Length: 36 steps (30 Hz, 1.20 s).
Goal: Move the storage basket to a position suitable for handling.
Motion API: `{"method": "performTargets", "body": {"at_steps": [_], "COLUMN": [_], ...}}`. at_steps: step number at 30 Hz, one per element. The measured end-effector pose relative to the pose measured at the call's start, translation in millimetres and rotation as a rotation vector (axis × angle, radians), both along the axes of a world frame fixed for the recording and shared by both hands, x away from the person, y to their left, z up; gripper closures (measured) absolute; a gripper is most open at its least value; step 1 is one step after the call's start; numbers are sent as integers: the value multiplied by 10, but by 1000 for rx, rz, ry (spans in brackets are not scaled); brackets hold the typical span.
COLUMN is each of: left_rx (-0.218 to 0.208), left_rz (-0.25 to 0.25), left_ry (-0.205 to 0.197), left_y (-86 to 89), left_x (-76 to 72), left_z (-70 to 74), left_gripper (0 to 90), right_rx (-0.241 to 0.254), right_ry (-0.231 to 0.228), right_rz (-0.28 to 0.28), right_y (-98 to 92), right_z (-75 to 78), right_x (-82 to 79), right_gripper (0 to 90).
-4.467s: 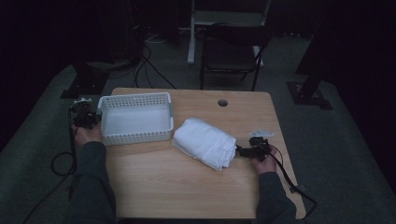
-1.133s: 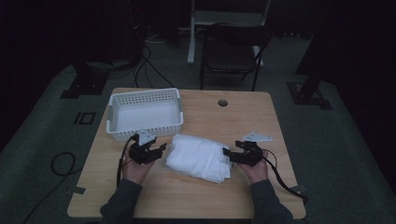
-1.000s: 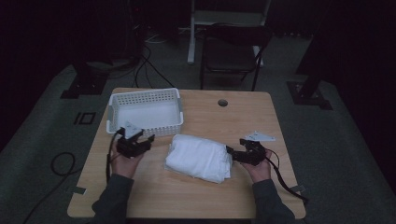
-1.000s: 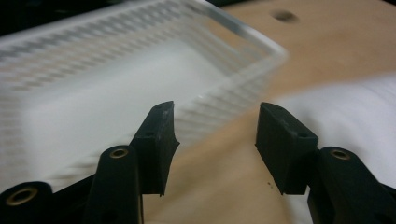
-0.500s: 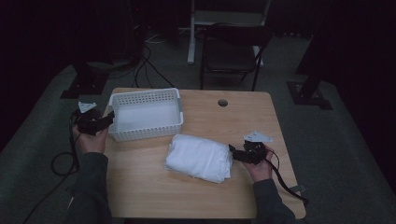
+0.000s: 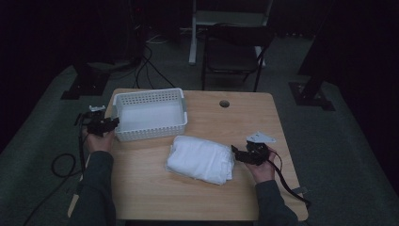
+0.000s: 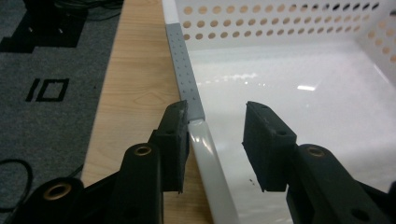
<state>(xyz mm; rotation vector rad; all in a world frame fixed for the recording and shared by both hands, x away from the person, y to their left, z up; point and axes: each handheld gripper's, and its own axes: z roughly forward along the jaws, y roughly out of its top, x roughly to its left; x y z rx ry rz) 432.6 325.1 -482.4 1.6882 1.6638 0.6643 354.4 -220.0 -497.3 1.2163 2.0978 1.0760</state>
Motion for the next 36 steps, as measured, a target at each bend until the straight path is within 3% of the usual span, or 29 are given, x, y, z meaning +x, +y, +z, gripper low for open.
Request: {"method": "performTargets", "body": {"at_steps": [4, 8, 12, 16, 25, 31, 36], "left_rx": [27, 90, 118, 116, 138, 142, 140], "left_rz": [-35, -78, -93, -106, -234, -268, -292], "left_ry": [5, 30, 31, 22, 7, -6, -12], "left_y": [-149, -352, -526, -662, -1138, -1393, -1520], "left_x": [60, 148, 221, 237, 193, 154, 119], "left_z": [-7, -55, -86, -98, -105, -113, -119], "left_gripper": [624, 666, 649, 682, 690, 679, 680], "right_rx": [6, 5, 4, 7, 17, 104, 89], "right_ry": [5, 4, 3, 1, -1, 16, 17], "right_rz": [4, 9, 6, 1, -4, -10, -14], "right_y": [18, 36, 27, 6, 14, -29, 38], "right_z": [-8, -4, 3, 4, 22, 74, 113], "right_x": [23, 32, 42, 47, 123, 318, 458], "right_gripper": [258, 259, 259, 259, 317, 401, 424]}}
